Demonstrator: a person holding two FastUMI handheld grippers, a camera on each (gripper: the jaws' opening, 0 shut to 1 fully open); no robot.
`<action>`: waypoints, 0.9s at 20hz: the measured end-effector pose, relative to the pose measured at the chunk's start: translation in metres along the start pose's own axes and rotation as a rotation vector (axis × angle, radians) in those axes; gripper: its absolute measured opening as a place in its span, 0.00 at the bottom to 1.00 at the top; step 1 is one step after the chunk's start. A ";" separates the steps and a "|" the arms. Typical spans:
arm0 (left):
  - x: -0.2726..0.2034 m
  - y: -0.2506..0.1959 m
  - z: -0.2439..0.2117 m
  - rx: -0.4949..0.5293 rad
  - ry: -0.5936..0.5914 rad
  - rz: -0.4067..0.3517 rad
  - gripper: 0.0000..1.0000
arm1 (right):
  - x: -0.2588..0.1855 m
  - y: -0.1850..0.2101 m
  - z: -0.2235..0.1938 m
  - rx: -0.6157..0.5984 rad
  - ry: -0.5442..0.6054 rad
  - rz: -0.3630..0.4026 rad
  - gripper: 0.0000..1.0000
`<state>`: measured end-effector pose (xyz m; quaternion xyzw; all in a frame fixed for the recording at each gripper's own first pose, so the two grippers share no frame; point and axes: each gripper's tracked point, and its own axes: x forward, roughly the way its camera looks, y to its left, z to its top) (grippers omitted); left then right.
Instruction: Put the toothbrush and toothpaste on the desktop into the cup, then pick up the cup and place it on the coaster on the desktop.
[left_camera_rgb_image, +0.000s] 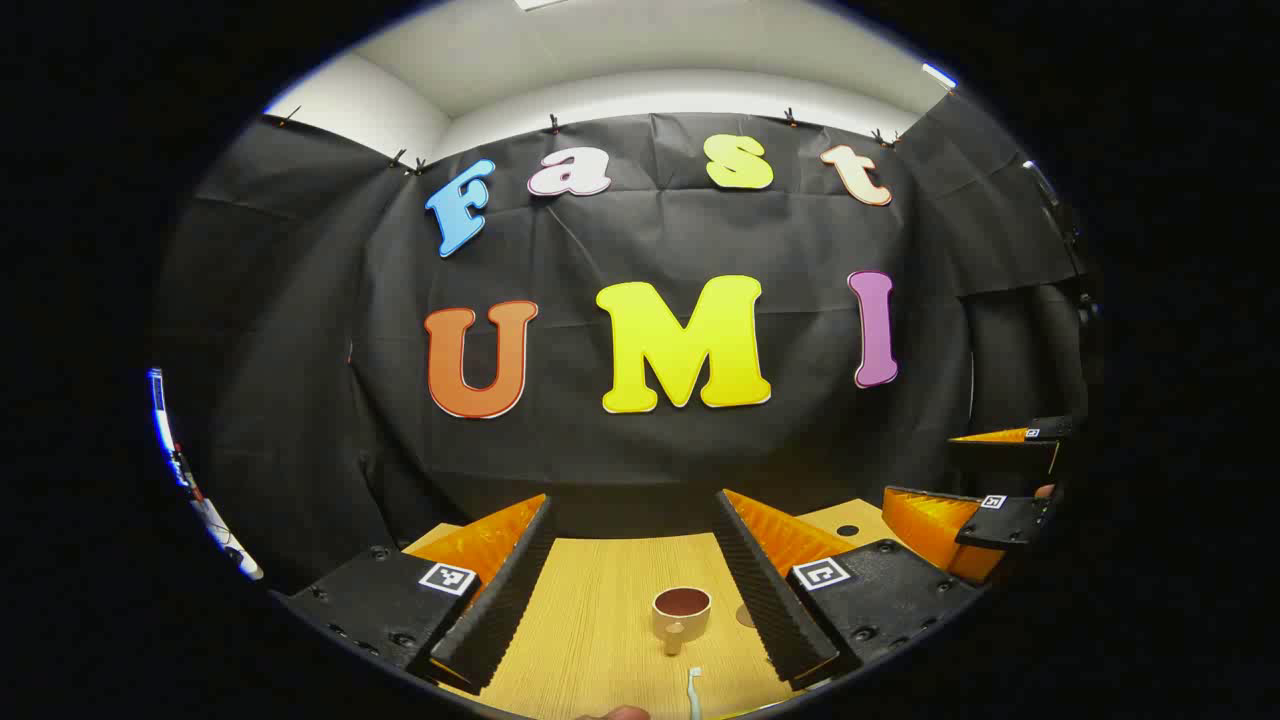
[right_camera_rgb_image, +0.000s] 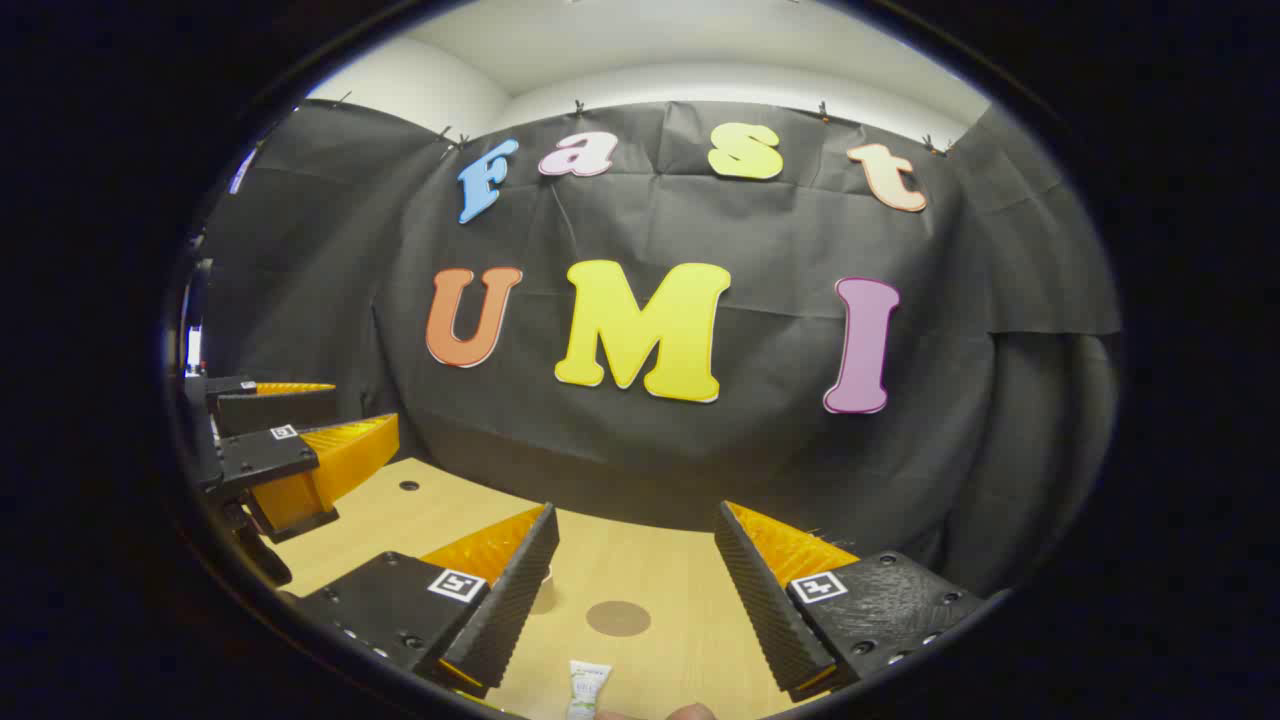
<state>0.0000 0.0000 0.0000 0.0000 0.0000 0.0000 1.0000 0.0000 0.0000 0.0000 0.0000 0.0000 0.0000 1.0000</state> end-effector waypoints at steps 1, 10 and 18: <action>0.001 0.000 0.001 0.001 -0.002 -0.001 0.99 | 0.002 0.001 0.001 0.005 0.000 0.004 0.97; 0.006 0.004 -0.003 0.002 0.009 0.006 0.99 | 0.010 0.008 -0.002 -0.005 0.002 0.022 0.96; 0.007 0.005 -0.007 -0.006 0.019 0.013 0.99 | 0.014 0.013 -0.009 -0.008 0.038 0.036 0.96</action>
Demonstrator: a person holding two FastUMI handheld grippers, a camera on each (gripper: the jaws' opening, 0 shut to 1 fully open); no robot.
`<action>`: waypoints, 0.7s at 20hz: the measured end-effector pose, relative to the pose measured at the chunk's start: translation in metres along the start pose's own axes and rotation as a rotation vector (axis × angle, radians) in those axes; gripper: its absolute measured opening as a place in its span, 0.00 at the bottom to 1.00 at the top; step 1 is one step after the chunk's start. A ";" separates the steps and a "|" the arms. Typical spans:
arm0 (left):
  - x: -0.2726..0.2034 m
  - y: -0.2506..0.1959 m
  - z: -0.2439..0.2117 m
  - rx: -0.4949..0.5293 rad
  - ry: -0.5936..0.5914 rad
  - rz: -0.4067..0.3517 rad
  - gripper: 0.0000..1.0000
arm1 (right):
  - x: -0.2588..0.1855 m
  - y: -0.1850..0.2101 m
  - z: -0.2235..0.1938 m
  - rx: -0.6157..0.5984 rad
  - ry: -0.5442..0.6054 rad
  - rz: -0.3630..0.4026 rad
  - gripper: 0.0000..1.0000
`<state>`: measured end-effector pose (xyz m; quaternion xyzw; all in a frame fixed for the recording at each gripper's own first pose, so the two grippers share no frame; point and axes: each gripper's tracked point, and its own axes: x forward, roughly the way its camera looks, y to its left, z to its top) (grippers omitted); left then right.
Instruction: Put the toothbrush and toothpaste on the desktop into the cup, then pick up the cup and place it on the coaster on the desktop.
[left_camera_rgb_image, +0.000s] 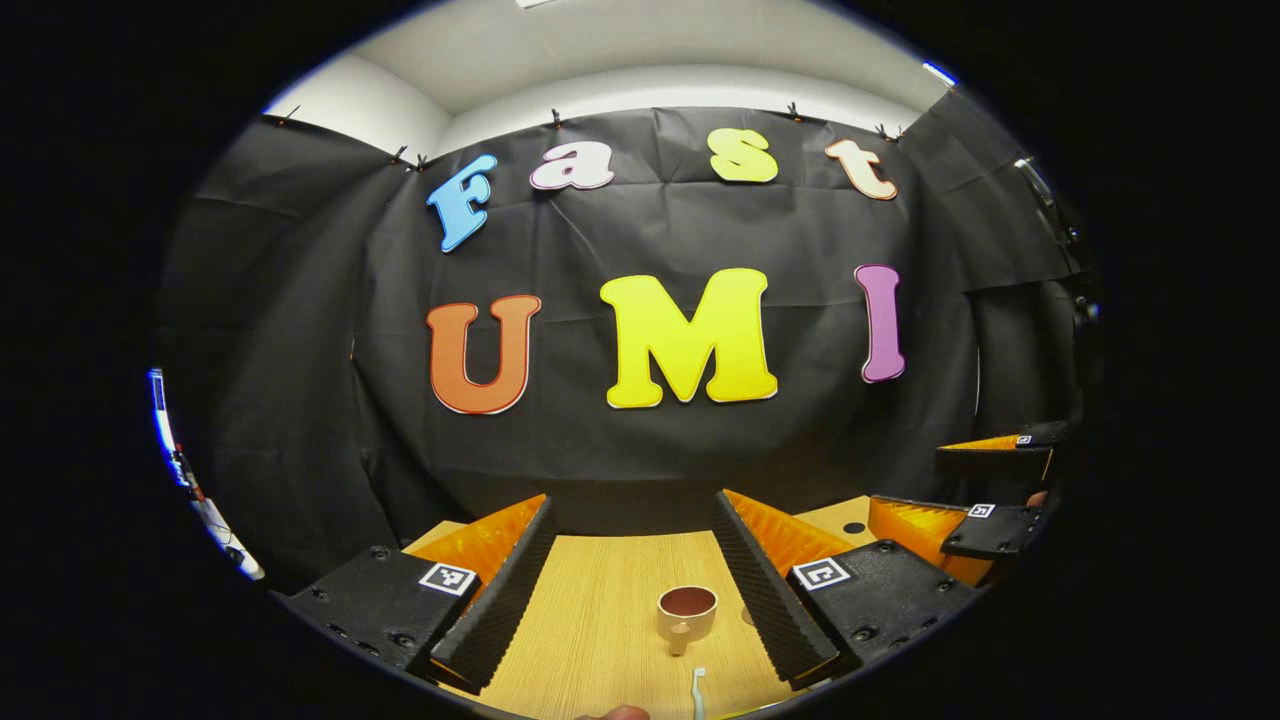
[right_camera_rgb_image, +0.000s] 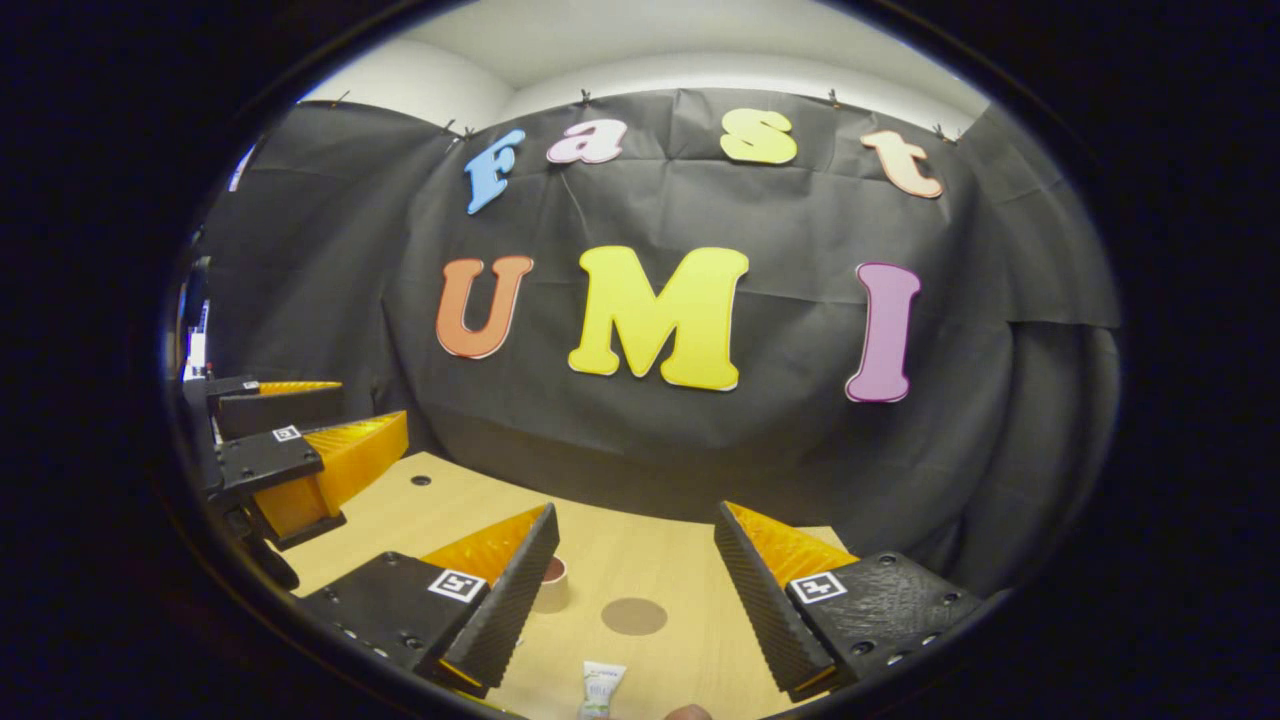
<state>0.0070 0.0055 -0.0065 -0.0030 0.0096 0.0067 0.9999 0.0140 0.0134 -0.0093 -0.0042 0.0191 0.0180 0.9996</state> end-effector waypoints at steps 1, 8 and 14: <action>0.000 -0.001 -0.002 -0.003 0.006 -0.002 0.99 | 0.001 0.000 0.001 -0.003 -0.002 0.000 0.94; 0.002 -0.005 -0.019 -0.040 0.072 -0.015 0.99 | 0.003 -0.007 -0.010 -0.011 0.035 -0.014 0.94; 0.002 -0.013 -0.046 -0.038 0.162 -0.042 0.99 | 0.004 -0.008 -0.041 -0.009 0.129 -0.009 0.94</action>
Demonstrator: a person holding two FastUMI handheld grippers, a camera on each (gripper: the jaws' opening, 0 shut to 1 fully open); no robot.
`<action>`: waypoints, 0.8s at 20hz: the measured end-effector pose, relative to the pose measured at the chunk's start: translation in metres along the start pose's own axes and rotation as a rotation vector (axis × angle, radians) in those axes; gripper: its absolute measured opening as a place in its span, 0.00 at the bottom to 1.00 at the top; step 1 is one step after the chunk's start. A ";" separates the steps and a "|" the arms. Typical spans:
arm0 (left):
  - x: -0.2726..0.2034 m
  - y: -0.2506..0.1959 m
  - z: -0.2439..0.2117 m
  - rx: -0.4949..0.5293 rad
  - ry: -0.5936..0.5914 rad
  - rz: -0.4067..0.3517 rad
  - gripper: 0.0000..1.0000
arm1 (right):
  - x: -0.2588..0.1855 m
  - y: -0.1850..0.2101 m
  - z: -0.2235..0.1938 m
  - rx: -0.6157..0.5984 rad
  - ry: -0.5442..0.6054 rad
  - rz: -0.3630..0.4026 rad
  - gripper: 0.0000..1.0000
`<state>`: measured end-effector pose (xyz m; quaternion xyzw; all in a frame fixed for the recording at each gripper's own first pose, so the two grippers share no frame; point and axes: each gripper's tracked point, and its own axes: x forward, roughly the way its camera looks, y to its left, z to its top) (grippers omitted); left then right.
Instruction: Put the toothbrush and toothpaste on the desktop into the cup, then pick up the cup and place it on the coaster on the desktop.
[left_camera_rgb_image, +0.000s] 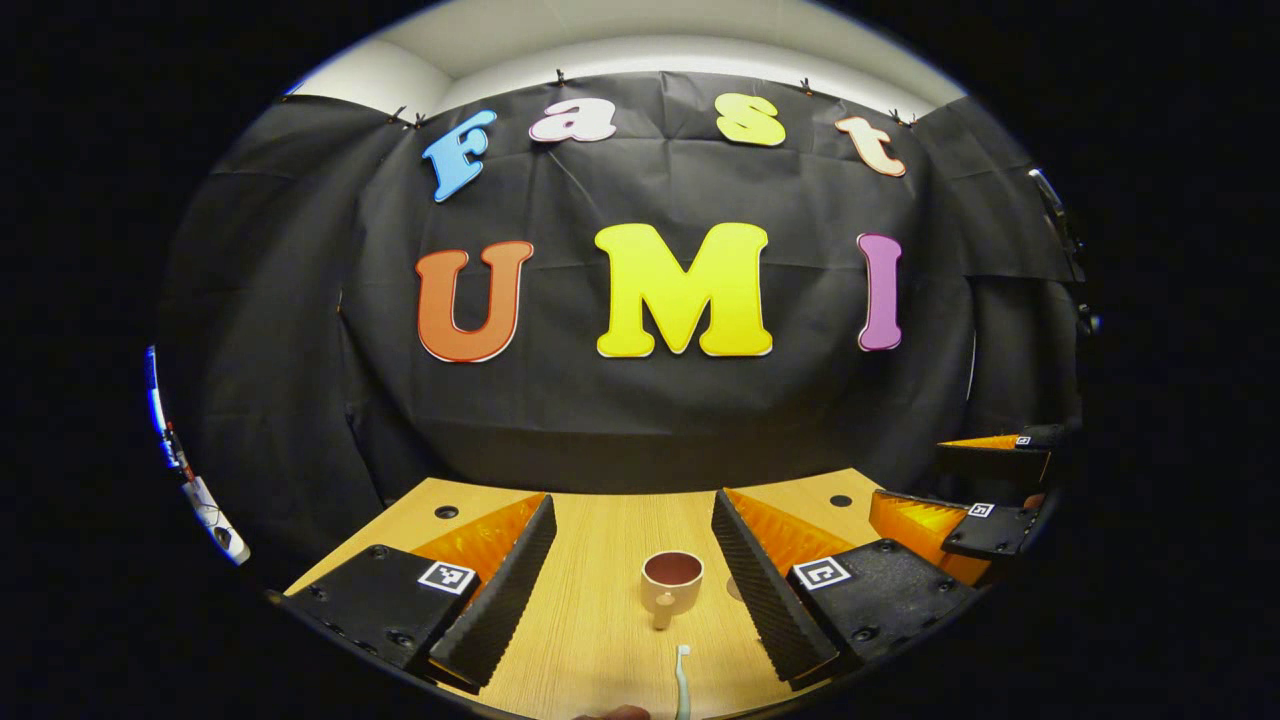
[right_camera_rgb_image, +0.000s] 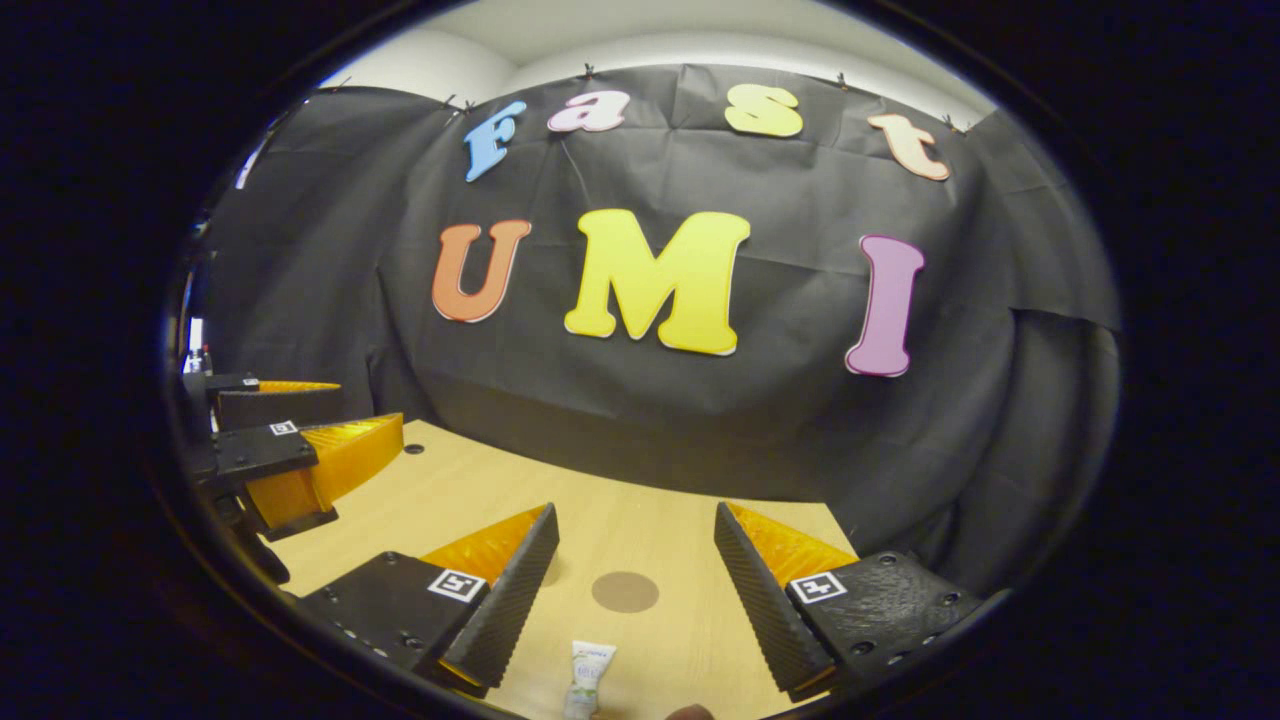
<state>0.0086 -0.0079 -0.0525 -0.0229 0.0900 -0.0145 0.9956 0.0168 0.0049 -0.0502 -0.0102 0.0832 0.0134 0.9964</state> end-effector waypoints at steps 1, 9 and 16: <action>0.001 -0.001 -0.004 0.002 0.013 -0.005 0.99 | 0.001 0.001 -0.006 0.003 0.019 0.003 0.94; 0.006 -0.012 -0.058 -0.017 0.203 -0.052 0.99 | 0.012 0.002 -0.062 0.016 0.212 0.017 0.92; -0.002 -0.024 -0.123 -0.075 0.457 -0.093 1.00 | 0.021 0.013 -0.119 0.039 0.413 0.071 0.95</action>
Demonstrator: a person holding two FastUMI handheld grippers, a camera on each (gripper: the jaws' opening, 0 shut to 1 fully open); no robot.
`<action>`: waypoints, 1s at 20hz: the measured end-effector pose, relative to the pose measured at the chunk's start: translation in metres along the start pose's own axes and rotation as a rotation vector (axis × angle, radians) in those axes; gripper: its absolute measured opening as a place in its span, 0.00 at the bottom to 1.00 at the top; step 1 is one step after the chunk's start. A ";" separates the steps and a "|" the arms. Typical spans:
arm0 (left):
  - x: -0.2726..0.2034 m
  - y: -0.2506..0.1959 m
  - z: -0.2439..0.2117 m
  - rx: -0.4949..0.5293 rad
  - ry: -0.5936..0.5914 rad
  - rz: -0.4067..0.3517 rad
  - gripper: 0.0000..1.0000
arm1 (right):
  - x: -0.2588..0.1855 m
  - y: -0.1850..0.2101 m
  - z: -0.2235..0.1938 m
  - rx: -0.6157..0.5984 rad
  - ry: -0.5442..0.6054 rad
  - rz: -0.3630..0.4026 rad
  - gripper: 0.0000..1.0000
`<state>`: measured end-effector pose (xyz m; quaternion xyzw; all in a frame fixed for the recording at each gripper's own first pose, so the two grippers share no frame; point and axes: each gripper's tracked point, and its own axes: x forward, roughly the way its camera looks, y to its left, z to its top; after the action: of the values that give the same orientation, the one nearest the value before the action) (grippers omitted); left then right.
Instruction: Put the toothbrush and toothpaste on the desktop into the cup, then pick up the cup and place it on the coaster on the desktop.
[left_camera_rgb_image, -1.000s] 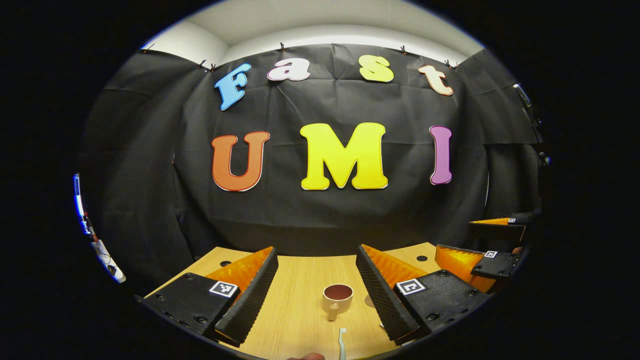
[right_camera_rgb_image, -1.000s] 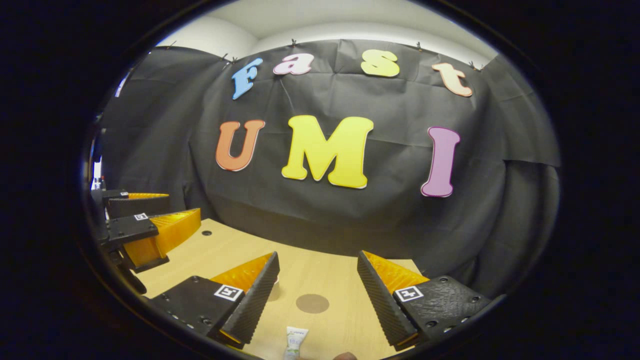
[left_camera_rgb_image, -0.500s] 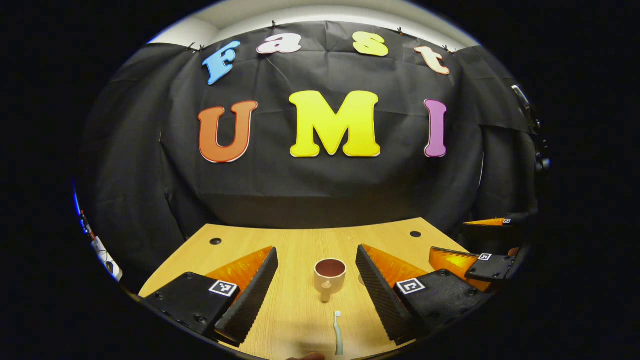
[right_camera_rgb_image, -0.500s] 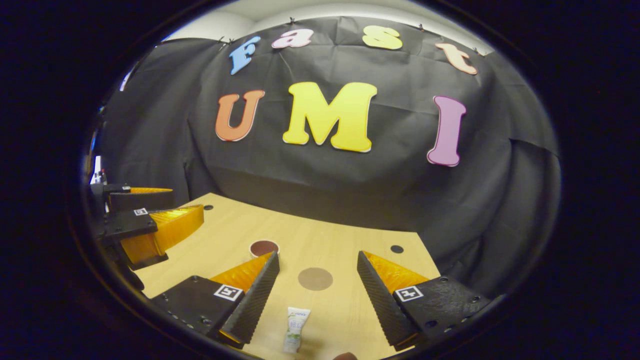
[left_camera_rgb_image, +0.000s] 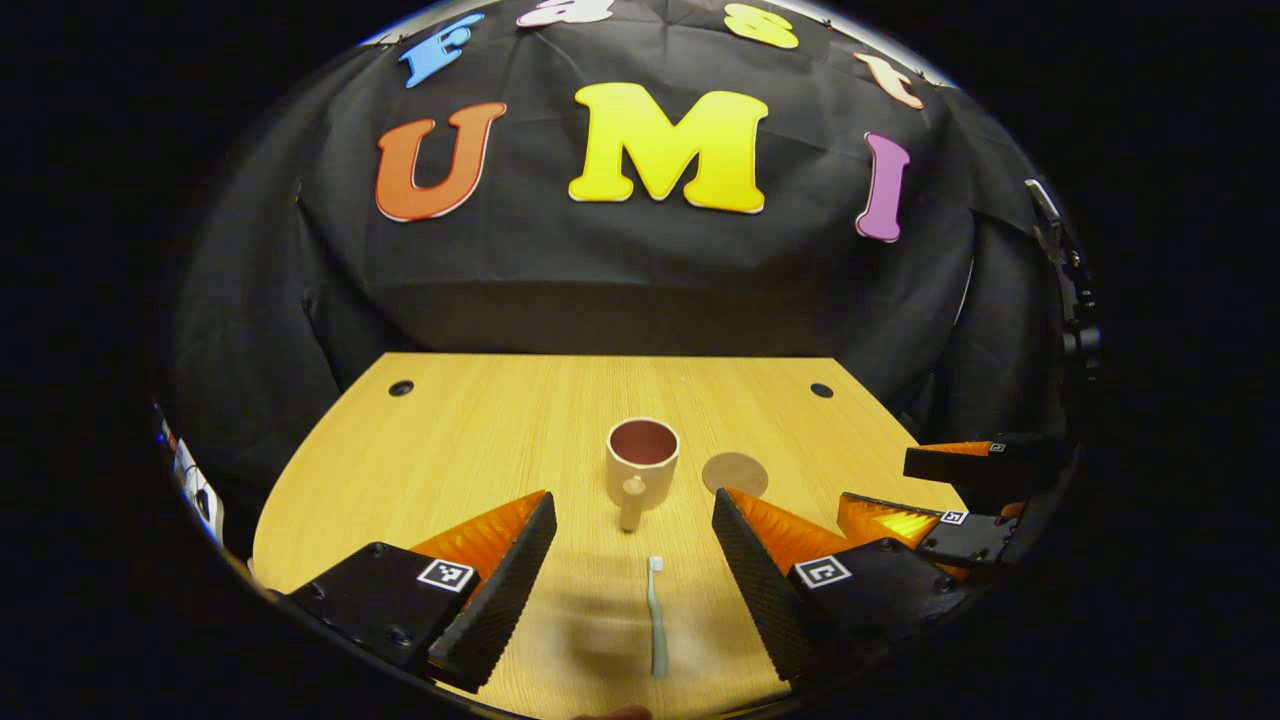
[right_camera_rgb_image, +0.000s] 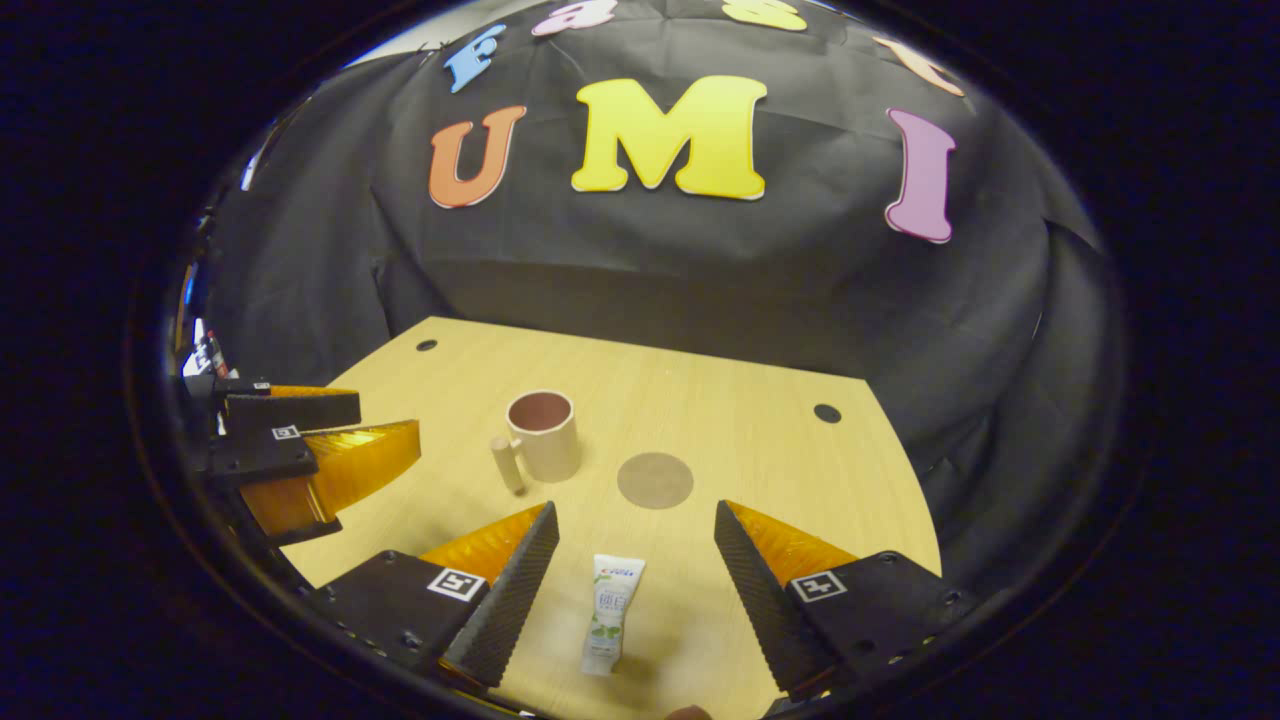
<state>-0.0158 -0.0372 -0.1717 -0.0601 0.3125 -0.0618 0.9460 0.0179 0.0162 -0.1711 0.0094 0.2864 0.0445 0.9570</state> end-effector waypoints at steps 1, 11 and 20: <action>0.003 0.001 -0.009 -0.001 0.037 0.002 1.00 | 0.004 0.001 -0.008 -0.002 0.033 0.005 0.95; 0.031 -0.008 -0.085 -0.069 0.377 -0.053 1.00 | 0.045 0.009 -0.084 0.009 0.345 0.040 0.89; 0.041 -0.018 -0.127 -0.084 0.617 -0.063 1.00 | 0.067 0.009 -0.123 -0.034 0.509 0.024 0.84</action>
<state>-0.0603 -0.0703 -0.2942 -0.0870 0.5850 -0.0933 0.8010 0.0052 0.0301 -0.3099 -0.0151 0.5172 0.0615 0.8535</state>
